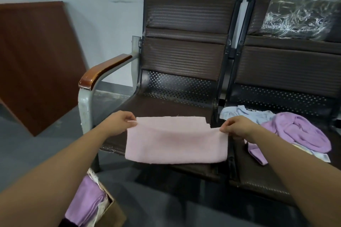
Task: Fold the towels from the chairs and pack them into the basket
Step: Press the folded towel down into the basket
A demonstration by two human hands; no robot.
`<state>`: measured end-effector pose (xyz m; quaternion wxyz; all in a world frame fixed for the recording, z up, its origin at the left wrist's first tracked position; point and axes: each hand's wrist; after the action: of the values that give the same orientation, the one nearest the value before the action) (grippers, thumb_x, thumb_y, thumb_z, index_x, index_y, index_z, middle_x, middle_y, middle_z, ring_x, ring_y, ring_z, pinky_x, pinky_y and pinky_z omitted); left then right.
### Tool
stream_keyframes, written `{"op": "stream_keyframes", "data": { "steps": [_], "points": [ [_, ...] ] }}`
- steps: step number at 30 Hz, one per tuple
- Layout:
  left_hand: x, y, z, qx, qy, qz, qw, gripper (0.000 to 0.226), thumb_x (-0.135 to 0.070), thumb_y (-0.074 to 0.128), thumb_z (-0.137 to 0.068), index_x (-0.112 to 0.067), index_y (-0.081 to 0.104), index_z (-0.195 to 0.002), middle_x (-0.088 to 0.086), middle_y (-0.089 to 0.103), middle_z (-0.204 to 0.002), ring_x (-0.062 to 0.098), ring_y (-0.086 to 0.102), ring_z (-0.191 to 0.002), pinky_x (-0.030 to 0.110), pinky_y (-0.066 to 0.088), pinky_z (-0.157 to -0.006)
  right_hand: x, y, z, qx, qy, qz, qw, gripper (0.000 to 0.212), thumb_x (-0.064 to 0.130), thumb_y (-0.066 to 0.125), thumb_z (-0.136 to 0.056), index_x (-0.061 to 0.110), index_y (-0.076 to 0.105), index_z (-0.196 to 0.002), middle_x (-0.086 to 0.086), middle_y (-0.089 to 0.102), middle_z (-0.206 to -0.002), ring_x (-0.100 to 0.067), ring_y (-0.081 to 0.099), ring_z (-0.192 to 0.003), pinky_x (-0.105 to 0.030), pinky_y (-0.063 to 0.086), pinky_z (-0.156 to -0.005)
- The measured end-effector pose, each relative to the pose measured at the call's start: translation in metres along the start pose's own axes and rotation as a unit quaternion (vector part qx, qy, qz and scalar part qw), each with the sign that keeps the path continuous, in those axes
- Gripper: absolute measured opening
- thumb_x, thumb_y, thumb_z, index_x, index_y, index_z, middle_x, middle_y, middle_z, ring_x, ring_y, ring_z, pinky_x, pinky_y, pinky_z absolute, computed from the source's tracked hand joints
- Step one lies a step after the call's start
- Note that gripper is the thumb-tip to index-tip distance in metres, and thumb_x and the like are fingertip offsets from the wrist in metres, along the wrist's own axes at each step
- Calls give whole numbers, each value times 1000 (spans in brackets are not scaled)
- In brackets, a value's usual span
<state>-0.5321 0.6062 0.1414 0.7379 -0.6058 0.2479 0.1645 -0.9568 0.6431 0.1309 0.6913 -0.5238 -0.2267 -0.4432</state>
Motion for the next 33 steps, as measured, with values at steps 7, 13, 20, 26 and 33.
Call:
{"op": "stream_keyframes", "data": {
  "steps": [7,13,20,26,33],
  "points": [
    [-2,11,-72,-150,-22,42,987,31,-33,66,-94,-21,65,-122,-4,68,-106,20,66,-101,34,52,-87,24,10,-72,-172,-16,-34,984,5,5,75,-85,7,72,-88,-7,62,-69,-21,57,-63,-31,52,-57],
    [30,66,-102,-59,-123,24,990,91,-50,67,-89,-12,19,-156,15,34,-156,35,38,-140,48,38,-112,20,82,-90,-173,-73,105,977,53,23,59,-95,5,42,-142,-17,42,-141,-33,53,-118,-38,44,-97],
    [43,87,-97,-30,-223,-82,971,64,-53,67,-85,2,54,-115,23,58,-117,40,55,-109,44,48,-85,24,172,-67,55,-212,338,915,53,47,43,-101,14,44,-142,-12,37,-153,-31,35,-140,-42,29,-115],
    [13,84,-93,41,-261,-78,961,53,-44,69,-87,-6,53,-121,12,58,-126,34,53,-120,41,42,-104,20,205,-59,64,-193,364,909,60,47,29,-104,17,23,-155,-16,7,-166,-29,5,-153,-50,5,-123],
    [2,70,-76,-11,-232,-17,972,33,-23,57,-96,-6,56,-123,14,59,-130,32,57,-107,29,39,-77,21,212,-55,89,-231,377,892,64,52,20,-105,18,15,-159,-12,-1,-168,-28,-3,-154,-46,-2,-124]
  ]
}}
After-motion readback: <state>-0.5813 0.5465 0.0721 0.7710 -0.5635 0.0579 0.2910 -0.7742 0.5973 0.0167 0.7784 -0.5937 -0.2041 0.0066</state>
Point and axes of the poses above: each hand's wrist, its own z-axis away from the middle knuckle, its own y-axis out of the palm, x = y × z
